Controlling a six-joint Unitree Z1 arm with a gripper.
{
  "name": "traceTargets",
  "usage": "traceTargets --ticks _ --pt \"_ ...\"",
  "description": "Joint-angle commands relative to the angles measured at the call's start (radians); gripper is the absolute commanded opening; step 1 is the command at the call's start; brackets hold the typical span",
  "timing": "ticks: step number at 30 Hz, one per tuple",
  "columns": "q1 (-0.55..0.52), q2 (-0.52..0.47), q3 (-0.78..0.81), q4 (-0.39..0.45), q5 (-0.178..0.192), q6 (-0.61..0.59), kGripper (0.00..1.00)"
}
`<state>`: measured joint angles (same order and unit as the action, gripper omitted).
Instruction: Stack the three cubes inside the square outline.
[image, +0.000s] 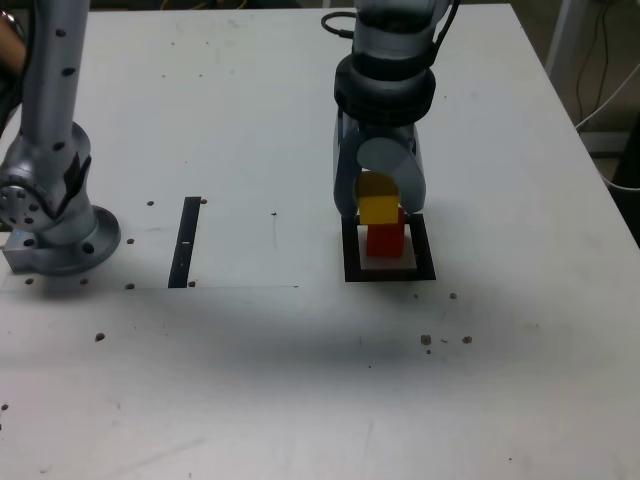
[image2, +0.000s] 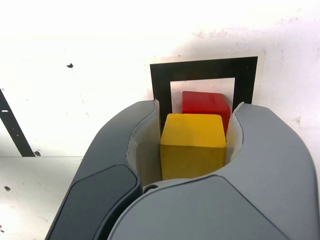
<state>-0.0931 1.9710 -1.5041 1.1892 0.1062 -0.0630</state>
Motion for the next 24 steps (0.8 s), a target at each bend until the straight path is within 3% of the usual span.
traceTargets --ticks 1,24 --pt "0.0 0.008 0.0 0.003 0.004 -0.002 0.08" --pt "-0.002 0.026 -0.004 -0.013 -0.006 -0.005 0.11"
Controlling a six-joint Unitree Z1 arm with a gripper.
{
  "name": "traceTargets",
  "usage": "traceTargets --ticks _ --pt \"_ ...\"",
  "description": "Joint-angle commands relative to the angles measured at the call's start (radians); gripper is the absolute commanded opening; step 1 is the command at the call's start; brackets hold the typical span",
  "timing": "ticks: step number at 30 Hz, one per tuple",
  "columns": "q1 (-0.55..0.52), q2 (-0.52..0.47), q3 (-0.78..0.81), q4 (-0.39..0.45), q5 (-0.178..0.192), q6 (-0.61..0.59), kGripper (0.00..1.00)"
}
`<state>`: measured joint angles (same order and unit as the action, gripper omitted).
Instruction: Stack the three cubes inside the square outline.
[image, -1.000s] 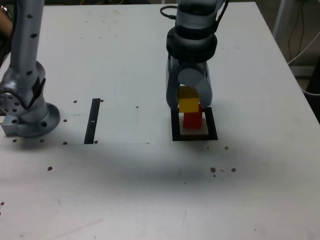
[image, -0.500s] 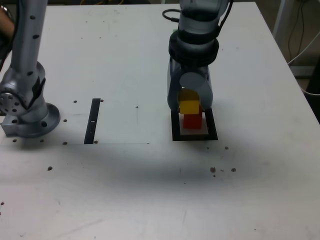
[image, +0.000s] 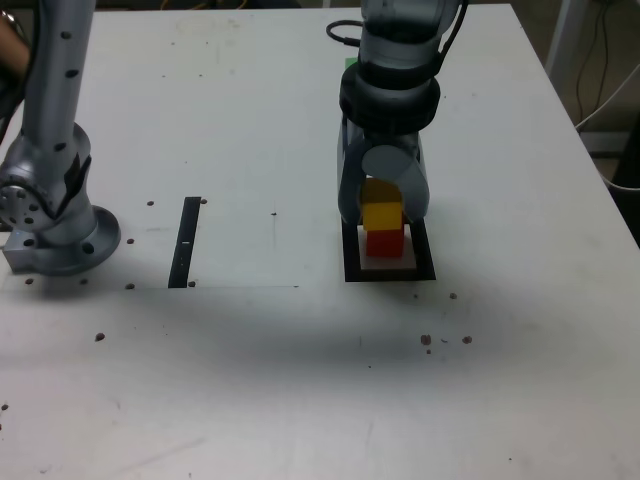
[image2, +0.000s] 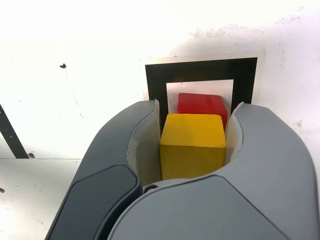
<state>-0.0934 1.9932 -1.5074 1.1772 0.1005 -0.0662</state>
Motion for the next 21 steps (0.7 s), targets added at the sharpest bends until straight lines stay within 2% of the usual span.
traceTargets --ticks 1,5,7,9,13,15,21 --pt "-0.002 0.004 -0.001 -0.001 -0.001 -0.001 0.12" --pt "-0.002 0.003 0.0 -0.002 -0.001 -0.001 0.17" --pt "-0.002 0.001 0.001 -0.002 -0.001 -0.001 0.25" --pt "-0.002 -0.004 0.003 -0.002 -0.001 -0.002 0.41" --pt "-0.002 -0.023 0.017 -0.002 0.002 -0.01 0.84" --pt "-0.002 -0.034 0.027 -0.003 0.006 -0.018 0.97" --pt "-0.002 -0.065 0.045 -0.01 0.022 -0.029 1.0"
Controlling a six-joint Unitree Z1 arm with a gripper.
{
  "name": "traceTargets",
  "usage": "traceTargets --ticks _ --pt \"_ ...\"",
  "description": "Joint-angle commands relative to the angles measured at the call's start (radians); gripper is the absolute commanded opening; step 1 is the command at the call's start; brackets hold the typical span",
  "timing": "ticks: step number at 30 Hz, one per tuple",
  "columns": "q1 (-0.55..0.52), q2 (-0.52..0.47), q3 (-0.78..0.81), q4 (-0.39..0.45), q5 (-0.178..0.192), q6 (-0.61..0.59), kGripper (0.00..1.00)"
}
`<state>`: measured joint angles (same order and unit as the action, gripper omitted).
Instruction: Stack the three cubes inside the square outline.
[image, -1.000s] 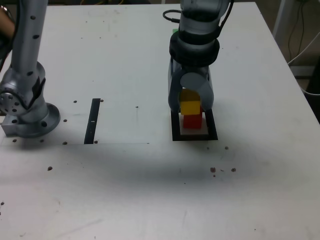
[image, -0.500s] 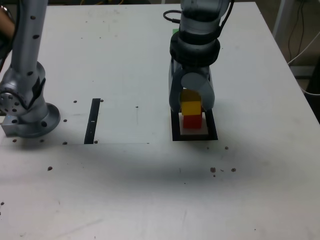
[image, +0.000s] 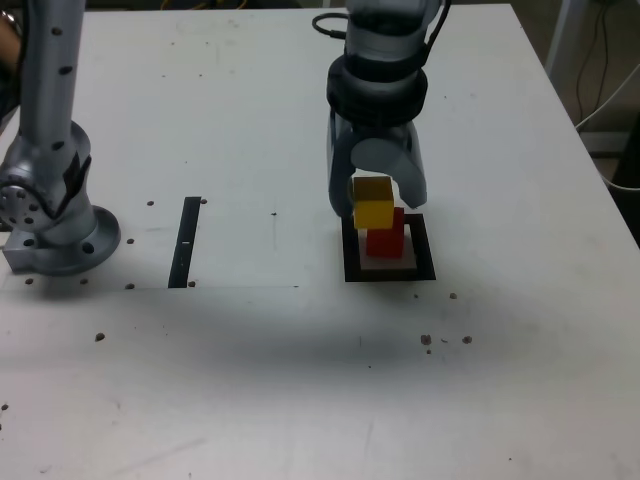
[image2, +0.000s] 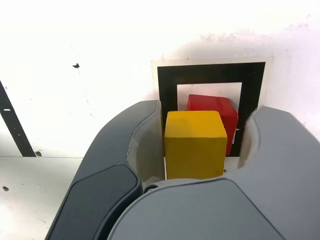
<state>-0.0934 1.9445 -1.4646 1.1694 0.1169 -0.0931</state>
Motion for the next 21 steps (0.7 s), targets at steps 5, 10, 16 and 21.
traceTargets --ticks 5,10,16,21 --pt "-0.002 -0.055 0.01 -0.004 0.029 0.004 1.0" --pt "-0.002 -0.09 0.009 -0.012 0.036 0.032 1.0" --pt "0.0 -0.159 0.031 -0.01 0.059 0.041 1.0" --pt "0.05 -0.217 0.05 0.009 0.105 0.038 1.0"
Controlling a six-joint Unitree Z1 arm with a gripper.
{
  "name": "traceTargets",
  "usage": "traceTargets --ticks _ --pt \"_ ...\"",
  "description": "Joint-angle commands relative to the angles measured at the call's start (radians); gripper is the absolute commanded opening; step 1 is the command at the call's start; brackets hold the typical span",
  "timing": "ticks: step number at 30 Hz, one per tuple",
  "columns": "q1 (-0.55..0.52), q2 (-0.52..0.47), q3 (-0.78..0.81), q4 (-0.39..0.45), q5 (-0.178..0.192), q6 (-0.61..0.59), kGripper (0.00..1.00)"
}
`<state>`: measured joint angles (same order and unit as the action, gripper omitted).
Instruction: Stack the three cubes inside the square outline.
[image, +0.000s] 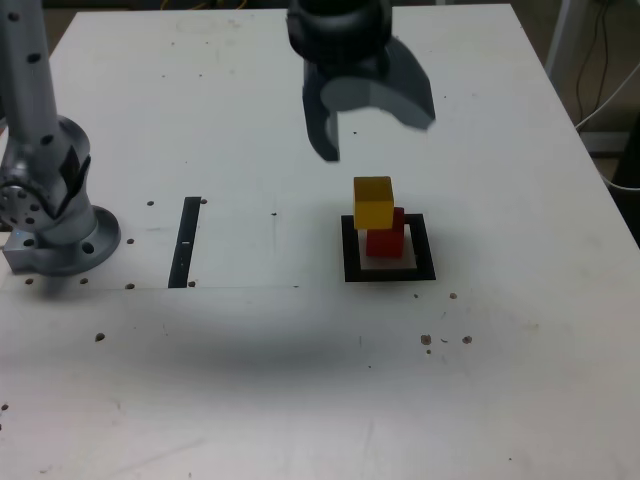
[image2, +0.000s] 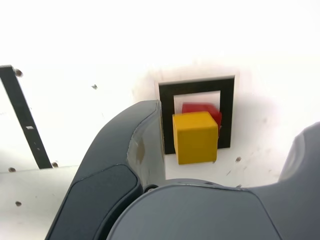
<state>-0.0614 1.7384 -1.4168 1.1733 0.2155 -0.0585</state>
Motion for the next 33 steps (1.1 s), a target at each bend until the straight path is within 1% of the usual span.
traceTargets --ticks 1,4,7,12,13,15,18,20,23,28,33 --pt "0.042 -0.016 0.002 0.01 0.013 0.012 1.0" --pt "0.145 -0.021 0.0 0.021 0.018 0.058 1.0" --pt "0.271 -0.018 -0.023 0.028 0.008 0.128 1.0" --pt "0.464 0.02 -0.148 0.053 -0.04 0.27 1.0" --pt "0.505 0.043 -0.198 0.068 -0.055 0.309 1.0" --pt "0.557 0.089 -0.285 0.104 -0.07 0.361 1.0" --pt "0.616 0.181 -0.432 0.18 -0.079 0.424 0.99" --pt "0.647 0.247 -0.526 0.227 -0.078 0.46 0.99" --pt "0.688 0.334 -0.632 0.269 -0.072 0.508 0.99" --pt "0.734 0.42 -0.71 0.274 -0.052 0.571 0.99" --pt "0.752 0.483 -0.726 0.241 -0.031 0.589 0.99"
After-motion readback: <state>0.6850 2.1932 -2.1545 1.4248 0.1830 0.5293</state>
